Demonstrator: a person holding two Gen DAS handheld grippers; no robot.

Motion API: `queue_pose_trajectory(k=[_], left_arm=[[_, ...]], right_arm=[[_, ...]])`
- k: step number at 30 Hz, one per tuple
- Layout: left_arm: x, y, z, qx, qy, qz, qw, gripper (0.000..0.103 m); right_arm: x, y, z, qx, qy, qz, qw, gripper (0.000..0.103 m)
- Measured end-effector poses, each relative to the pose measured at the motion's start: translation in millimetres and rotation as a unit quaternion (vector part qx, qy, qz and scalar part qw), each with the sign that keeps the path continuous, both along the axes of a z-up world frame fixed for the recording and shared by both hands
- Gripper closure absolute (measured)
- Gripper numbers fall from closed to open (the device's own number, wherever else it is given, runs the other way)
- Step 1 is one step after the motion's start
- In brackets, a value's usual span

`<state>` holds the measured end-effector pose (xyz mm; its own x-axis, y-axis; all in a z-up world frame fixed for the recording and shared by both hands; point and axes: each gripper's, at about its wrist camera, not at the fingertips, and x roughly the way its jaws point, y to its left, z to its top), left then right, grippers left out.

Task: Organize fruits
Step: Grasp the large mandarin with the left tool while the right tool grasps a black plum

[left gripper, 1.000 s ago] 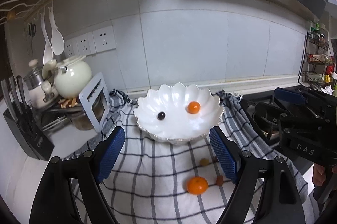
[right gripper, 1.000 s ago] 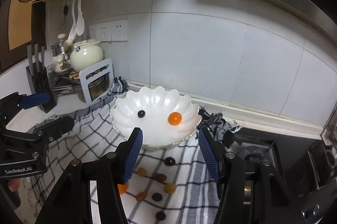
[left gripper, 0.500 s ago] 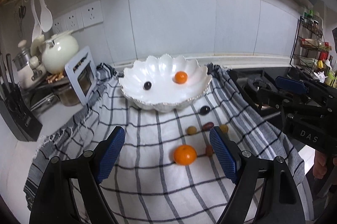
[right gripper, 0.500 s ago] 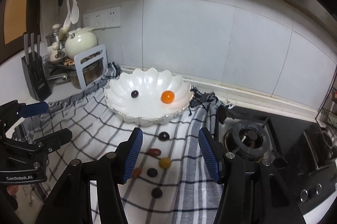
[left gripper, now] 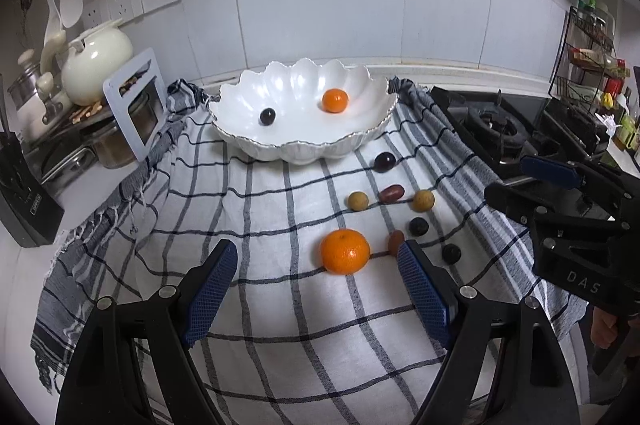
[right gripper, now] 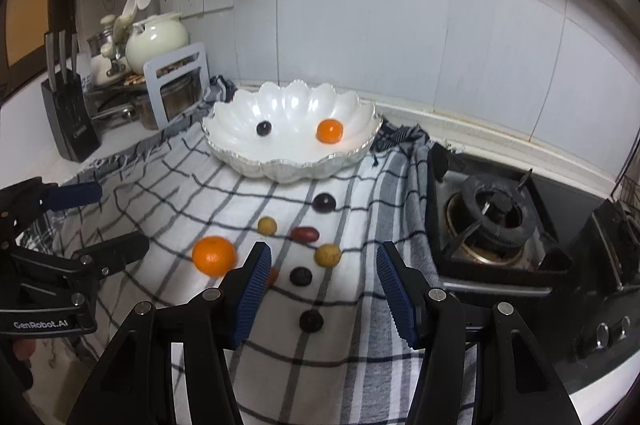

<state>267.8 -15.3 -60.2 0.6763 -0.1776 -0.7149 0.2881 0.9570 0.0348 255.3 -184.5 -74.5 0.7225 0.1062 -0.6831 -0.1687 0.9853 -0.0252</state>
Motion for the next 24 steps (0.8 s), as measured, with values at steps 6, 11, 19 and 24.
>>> queue_pose_trajectory(k=[6,11,19,24], left_arm=[[4,-1,-12,0.002,0.007,-0.005,1.0,0.02],[11,-1,-24,0.001,0.015,-0.01,0.9998,0.021],[23,-7,-45,0.0,0.028,-0.023,0.9994,0.022],[34,-10,-58,0.0,0.043,-0.028,0.9987,0.025]], right_arm=[[1,3,-18,0.001,0.02,0.004,1.0,0.047],[3,5,-32,0.002,0.039,0.004,0.999,0.047],[8,5,-57,0.006,0.07,0.001,0.998,0.05],[11,3,-74,0.01,0.093,-0.004,0.996,0.057]])
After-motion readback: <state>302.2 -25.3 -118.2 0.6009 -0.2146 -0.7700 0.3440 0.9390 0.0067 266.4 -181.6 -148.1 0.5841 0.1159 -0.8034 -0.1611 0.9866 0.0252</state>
